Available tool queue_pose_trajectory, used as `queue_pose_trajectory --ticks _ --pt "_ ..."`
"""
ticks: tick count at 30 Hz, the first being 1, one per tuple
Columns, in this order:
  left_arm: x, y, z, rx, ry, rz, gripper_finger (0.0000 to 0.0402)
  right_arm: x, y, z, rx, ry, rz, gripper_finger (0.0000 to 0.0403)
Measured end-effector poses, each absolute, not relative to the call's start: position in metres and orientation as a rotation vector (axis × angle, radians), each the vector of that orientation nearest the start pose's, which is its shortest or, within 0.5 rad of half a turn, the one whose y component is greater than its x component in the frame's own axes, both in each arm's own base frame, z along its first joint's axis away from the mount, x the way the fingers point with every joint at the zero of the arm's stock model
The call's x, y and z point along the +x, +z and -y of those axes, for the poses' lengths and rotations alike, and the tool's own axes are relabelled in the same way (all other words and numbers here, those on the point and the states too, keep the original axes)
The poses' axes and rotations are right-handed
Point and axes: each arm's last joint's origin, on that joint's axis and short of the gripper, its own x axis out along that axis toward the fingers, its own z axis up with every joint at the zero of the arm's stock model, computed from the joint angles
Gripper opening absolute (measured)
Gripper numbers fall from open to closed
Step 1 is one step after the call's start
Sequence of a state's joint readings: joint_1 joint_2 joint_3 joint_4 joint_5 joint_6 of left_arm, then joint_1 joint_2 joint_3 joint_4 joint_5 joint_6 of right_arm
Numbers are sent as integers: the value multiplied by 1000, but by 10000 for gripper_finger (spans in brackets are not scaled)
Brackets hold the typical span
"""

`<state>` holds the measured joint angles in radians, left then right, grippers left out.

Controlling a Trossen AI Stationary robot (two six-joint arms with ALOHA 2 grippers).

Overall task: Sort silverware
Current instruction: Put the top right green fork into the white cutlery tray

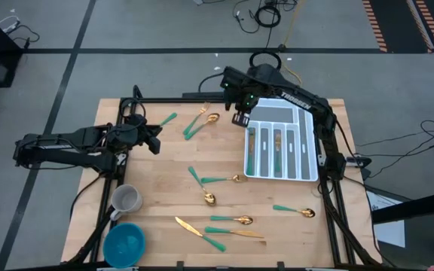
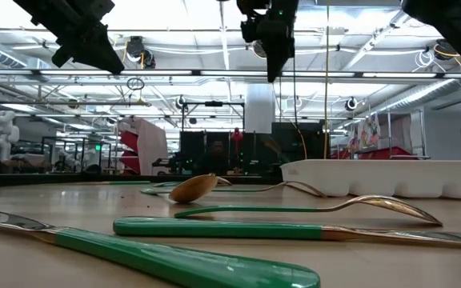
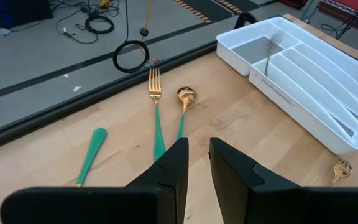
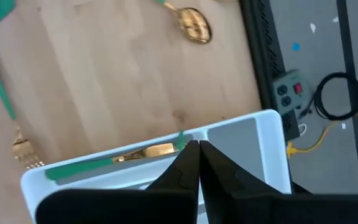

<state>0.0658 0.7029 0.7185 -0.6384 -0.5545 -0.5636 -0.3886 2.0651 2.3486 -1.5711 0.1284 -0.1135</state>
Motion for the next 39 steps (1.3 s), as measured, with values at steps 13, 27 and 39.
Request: queue_pose_trajectory --ticks 13,27,39 --pt "136 284 -24 -375 751 -425 73 368 367 149 -74 -337 -1314 25" --pt "136 263 -24 -438 791 -455 73 445 260 197 -257 -220 -1296 179" --pt "139 263 -24 -495 791 -406 73 487 235 198 150 -437 -953 174"
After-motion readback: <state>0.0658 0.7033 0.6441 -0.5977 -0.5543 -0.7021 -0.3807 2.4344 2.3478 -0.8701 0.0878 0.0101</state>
